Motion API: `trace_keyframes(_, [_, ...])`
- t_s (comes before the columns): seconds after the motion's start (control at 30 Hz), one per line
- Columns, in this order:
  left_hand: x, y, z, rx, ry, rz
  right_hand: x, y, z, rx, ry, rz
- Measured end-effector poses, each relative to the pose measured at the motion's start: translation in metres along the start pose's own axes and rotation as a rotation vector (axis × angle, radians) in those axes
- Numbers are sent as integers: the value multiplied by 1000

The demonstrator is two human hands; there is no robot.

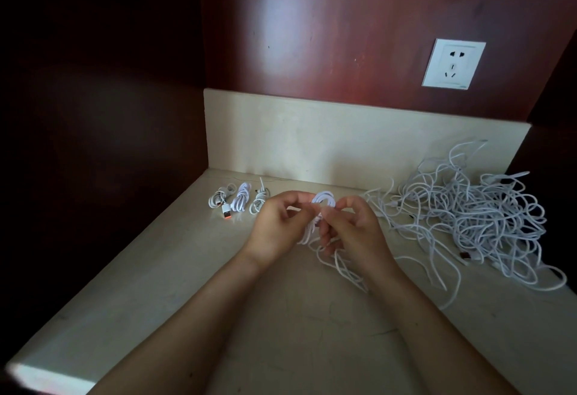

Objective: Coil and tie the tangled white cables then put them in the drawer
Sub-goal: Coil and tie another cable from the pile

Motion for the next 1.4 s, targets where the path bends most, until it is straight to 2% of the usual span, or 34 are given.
trace_keyframes(0.27, [-7, -1, 10, -159, 190, -45, 5, 2, 4, -1, -134, 51])
trace_keyframes(0.4, [-3, 2, 19, -271, 390, -63, -5, 1, 6, -30, -116, -15])
trace_keyframes(0.6, [1, 4, 23, -353, 487, -70, -13, -2, 4, -54, -130, -61])
trace_keyframes(0.8, [11, 8, 19, -356, 513, 0, -28, -7, -3, -27, -219, -160])
trace_keyframes(1.2, [14, 9, 18, -349, 565, 33, -19, -13, 0, -109, -72, -20])
trace_keyframes(1.4, [16, 8, 19, -329, 516, 82, -20, -12, 8, -171, 17, 18])
Point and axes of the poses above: each hand's wrist, its own y-axis away from the middle knuckle, its own x-axis out of the palm, z = x × y, the point moved 10 cm from there along -y, towards the middle knuckle, and after that the axes turned 14 degrees about y, right-handed, at the moved point
